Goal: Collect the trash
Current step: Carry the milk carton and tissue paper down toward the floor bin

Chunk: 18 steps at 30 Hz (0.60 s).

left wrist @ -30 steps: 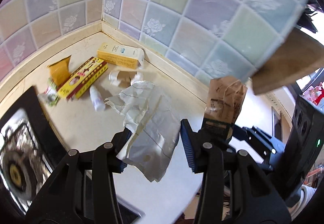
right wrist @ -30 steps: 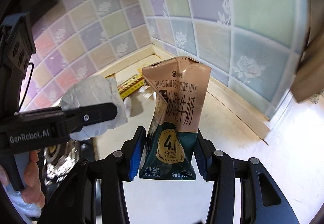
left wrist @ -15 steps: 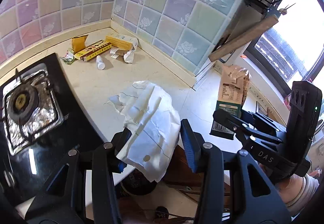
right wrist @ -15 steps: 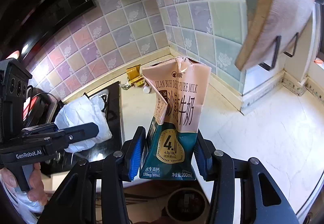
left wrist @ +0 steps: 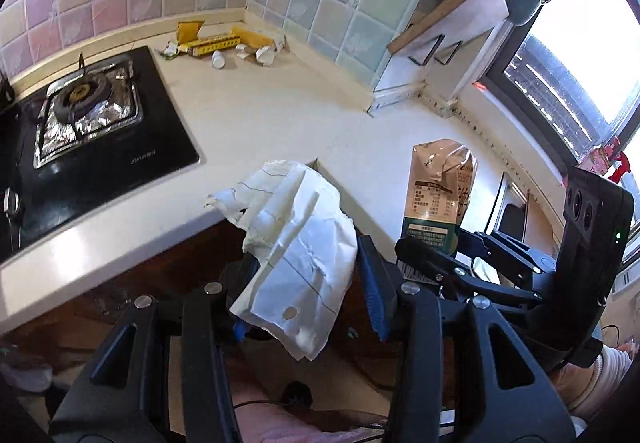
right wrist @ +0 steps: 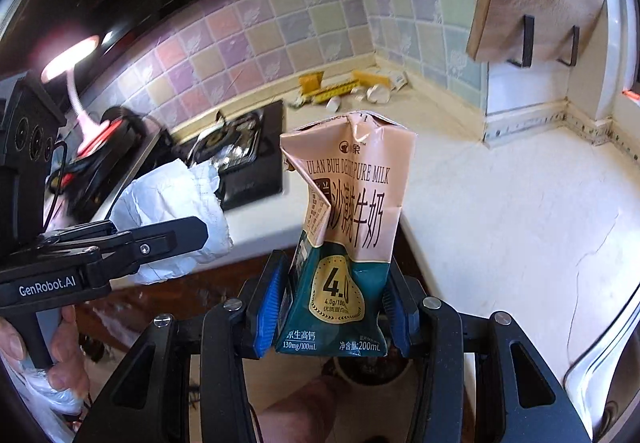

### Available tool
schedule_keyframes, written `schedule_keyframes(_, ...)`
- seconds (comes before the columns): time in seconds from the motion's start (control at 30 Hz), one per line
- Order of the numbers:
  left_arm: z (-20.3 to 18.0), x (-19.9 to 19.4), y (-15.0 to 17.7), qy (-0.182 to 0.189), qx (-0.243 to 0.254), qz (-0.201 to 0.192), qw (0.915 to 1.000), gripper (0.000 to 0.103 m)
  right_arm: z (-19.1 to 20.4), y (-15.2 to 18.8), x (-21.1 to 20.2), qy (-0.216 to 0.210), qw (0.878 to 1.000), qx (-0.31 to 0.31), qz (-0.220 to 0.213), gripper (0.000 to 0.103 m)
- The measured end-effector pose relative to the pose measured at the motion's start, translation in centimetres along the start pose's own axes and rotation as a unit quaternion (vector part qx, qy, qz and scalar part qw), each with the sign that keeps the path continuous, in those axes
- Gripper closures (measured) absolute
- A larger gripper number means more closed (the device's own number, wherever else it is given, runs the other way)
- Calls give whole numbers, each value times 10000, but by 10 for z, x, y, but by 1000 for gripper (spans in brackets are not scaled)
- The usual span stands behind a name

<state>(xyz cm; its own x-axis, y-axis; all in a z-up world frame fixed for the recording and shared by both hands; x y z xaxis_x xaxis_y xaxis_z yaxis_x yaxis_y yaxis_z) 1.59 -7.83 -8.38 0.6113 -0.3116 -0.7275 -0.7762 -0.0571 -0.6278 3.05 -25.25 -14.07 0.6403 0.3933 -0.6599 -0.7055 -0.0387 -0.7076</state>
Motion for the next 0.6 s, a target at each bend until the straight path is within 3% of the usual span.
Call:
schedule_keyframes(0.33, 35, 29, 75, -424, -415, 746, 9954, 61, 13, 93, 41, -151, 9969, 41, 771, 58)
schedule_keyframes(0.6, 72, 116, 125, -420, -487, 1478, 9869, 61, 3, 170, 129, 79, 9838, 297, 1766, 58)
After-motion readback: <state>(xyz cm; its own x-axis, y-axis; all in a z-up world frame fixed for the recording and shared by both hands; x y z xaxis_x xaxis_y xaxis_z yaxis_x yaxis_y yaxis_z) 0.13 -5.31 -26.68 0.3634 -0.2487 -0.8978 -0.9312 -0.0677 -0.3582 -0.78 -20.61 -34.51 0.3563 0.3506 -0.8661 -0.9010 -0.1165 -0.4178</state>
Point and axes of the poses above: each gripper's, at about its wrist camera, not at the fingertips, and x roughly the way its jaws point, z to its left, y to its underside, the point moved 2 cm from there along x, roughly the way its jaws point, and after that the axes turned 4 degrees about -z, right-handed, at the moved point
